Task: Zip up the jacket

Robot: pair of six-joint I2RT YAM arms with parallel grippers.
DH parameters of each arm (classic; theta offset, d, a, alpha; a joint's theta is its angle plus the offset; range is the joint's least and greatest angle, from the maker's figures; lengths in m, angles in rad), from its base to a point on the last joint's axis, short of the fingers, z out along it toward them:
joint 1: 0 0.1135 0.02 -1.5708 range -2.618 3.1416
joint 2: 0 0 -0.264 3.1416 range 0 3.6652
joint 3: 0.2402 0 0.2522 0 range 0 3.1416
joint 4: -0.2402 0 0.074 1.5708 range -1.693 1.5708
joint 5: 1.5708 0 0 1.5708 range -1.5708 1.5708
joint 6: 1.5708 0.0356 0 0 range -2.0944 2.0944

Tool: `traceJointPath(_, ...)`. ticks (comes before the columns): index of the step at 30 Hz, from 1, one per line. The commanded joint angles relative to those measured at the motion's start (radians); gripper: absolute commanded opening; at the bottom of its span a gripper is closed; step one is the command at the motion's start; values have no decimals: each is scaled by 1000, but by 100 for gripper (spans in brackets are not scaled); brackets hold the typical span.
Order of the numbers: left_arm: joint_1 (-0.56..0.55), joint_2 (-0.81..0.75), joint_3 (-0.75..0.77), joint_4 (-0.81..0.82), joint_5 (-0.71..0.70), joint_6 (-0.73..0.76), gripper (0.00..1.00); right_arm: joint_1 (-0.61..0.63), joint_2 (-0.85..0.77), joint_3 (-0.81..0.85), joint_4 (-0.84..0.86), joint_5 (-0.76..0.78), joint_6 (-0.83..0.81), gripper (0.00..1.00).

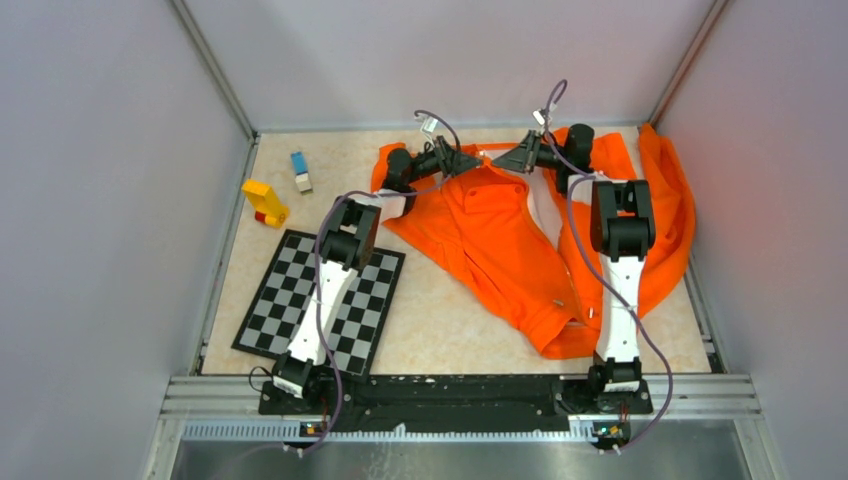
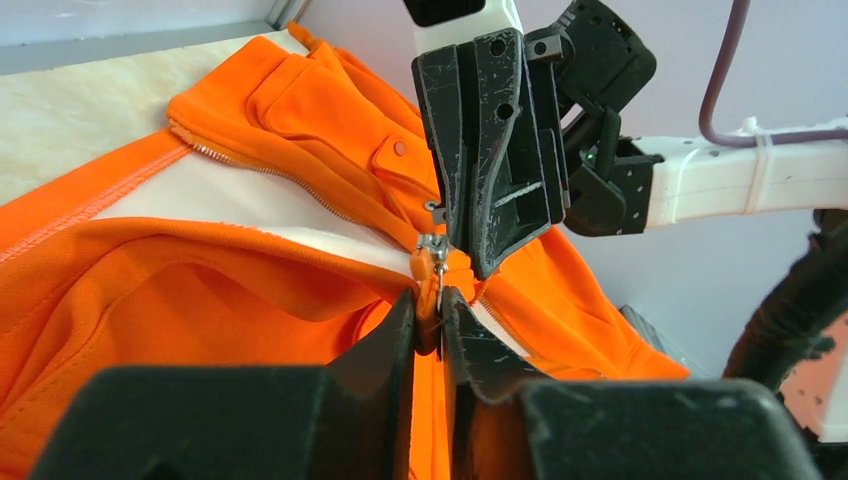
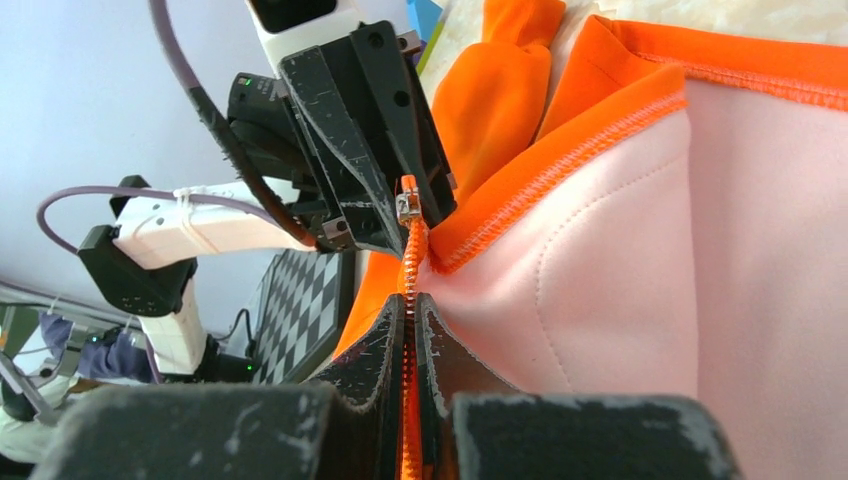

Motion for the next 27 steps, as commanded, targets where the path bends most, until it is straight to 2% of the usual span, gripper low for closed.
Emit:
traceJointPath(1, -6, -51, 41, -3, 2, 35, 14, 10, -83, -3, -136, 25, -162, 0)
traceJointPath(4, -5, -67, 30, -62, 20, 85, 5, 11, -121, 29, -458, 130, -425, 0)
traceJointPath(6, -3, -77, 11, -88, 21, 106, 0, 10, -145, 60, -644, 245, -572, 8)
traceJointPath(8, -3, -82, 1, -122, 22, 121, 0, 8, -158, 89, -751, 338, -654, 16)
traceJointPath(14, -3, -105, -16, -289, -17, 181, 0, -28, -172, 108, -744, 501, -637, 34)
traceJointPath(17, -6, -121, -29, -367, -60, 212, 0, -32, -150, 195, -839, 645, -683, 48)
traceJointPath(20, -8, -122, -34, -357, -49, 193, 0, -32, -105, 297, -907, 735, -758, 58)
traceJointPath(24, -14, -122, -41, -346, -31, 171, 0, -32, -10, 485, -1030, 825, -844, 59)
traceJointPath(27, -18, -120, -40, -332, -20, 155, 0, -32, 79, 633, -1105, 832, -883, 57)
